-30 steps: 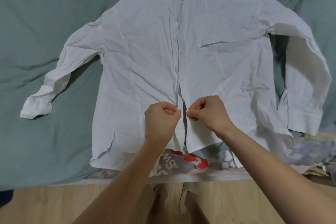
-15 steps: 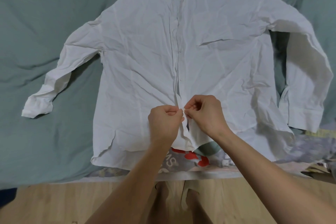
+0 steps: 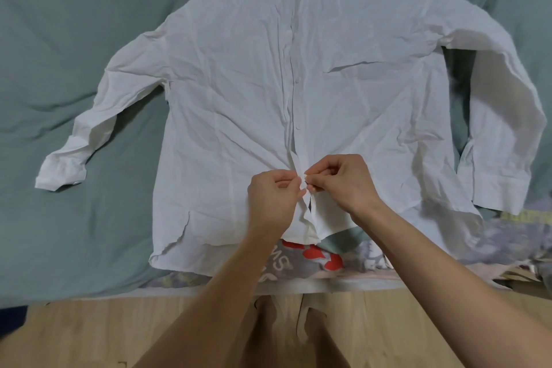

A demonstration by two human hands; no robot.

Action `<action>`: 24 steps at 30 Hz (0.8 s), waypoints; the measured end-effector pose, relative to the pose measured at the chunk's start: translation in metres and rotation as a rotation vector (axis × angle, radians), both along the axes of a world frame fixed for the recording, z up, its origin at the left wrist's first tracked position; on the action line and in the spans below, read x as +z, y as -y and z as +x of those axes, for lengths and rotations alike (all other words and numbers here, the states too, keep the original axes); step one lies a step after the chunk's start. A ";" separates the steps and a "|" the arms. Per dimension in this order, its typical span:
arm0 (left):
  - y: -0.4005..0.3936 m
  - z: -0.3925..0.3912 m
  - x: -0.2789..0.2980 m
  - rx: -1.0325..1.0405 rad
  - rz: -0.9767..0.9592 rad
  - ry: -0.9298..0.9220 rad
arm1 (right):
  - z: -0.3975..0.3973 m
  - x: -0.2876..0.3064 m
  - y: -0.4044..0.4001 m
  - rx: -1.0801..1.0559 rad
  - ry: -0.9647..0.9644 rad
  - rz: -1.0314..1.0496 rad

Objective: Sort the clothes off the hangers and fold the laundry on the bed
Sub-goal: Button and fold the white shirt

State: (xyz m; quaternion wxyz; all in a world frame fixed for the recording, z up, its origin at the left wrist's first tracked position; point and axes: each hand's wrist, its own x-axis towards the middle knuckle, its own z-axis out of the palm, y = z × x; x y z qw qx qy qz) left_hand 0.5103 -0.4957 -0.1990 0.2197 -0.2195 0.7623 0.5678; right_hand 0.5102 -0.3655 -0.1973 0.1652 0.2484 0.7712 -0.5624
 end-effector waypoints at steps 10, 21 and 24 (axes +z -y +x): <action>0.010 -0.002 0.000 0.038 0.203 0.060 | -0.001 0.001 -0.005 -0.018 0.047 -0.140; -0.004 0.000 -0.006 -0.182 -0.229 -0.206 | 0.000 -0.001 -0.003 -0.071 0.080 -0.059; -0.002 0.002 -0.008 -0.153 -0.188 -0.206 | -0.001 -0.005 -0.002 -0.068 0.075 -0.044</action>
